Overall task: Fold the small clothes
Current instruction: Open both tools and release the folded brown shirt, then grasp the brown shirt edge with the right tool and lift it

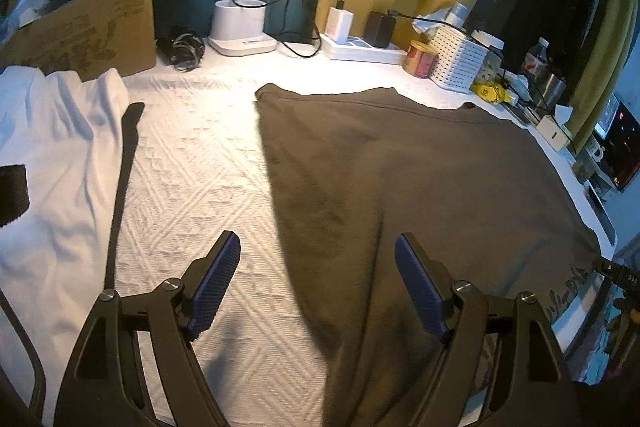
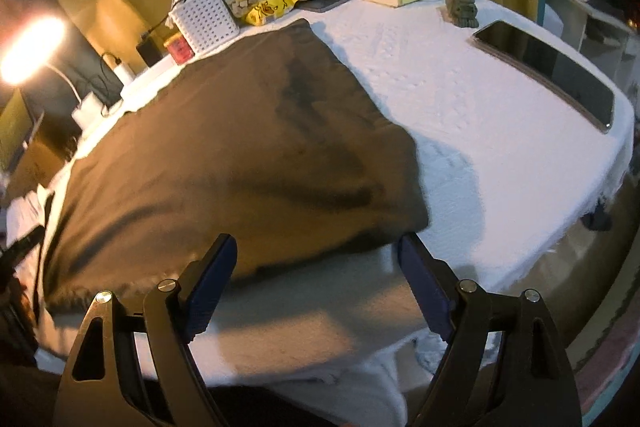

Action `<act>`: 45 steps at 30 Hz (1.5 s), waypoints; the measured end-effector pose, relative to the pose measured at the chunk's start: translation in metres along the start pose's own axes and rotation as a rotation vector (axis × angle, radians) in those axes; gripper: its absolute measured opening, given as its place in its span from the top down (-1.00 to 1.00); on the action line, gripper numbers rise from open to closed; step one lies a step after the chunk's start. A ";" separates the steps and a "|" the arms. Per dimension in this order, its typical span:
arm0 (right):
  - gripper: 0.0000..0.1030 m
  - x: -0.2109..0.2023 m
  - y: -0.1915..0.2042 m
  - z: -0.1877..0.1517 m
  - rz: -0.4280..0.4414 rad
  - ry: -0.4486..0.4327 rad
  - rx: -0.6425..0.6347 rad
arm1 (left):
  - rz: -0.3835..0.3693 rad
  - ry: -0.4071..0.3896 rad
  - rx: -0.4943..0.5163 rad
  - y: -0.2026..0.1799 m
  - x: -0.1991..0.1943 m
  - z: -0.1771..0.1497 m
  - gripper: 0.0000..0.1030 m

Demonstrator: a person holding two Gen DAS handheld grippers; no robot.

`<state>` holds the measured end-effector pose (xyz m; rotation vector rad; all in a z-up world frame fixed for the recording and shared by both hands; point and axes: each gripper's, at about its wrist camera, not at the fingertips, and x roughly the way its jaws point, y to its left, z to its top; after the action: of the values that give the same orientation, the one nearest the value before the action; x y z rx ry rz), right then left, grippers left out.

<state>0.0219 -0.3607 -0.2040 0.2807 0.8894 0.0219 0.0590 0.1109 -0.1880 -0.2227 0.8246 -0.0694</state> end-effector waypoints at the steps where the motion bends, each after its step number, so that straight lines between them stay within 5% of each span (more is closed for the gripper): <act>1: -0.65 0.003 0.002 0.002 0.015 -0.006 0.015 | 0.000 0.000 -0.005 0.002 0.000 0.000 -0.54; 11: -0.65 0.040 0.025 0.033 0.070 -0.068 0.029 | 0.019 0.039 -0.016 0.018 0.010 0.005 -0.54; 25: -0.64 0.087 0.040 0.089 0.098 -0.043 -0.053 | 0.072 0.064 -0.058 0.030 0.029 0.018 -0.54; 34: 0.27 0.110 0.052 0.108 0.049 -0.039 -0.157 | 0.088 0.063 -0.067 0.034 0.038 0.026 -0.54; 35: 0.58 0.112 0.053 0.108 0.051 -0.035 -0.162 | 0.084 0.062 -0.061 0.032 0.039 0.027 -0.54; 37: 0.74 0.116 0.052 0.110 0.077 -0.020 -0.164 | 0.080 0.057 -0.052 0.030 0.040 0.029 -0.54; 45: 0.79 0.104 0.069 0.116 0.136 -0.051 -0.185 | 0.047 0.030 -0.041 0.025 0.037 0.033 -0.54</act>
<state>0.1836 -0.3069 -0.1966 0.1673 0.8102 0.2207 0.1076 0.1360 -0.1984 -0.2409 0.8614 -0.0118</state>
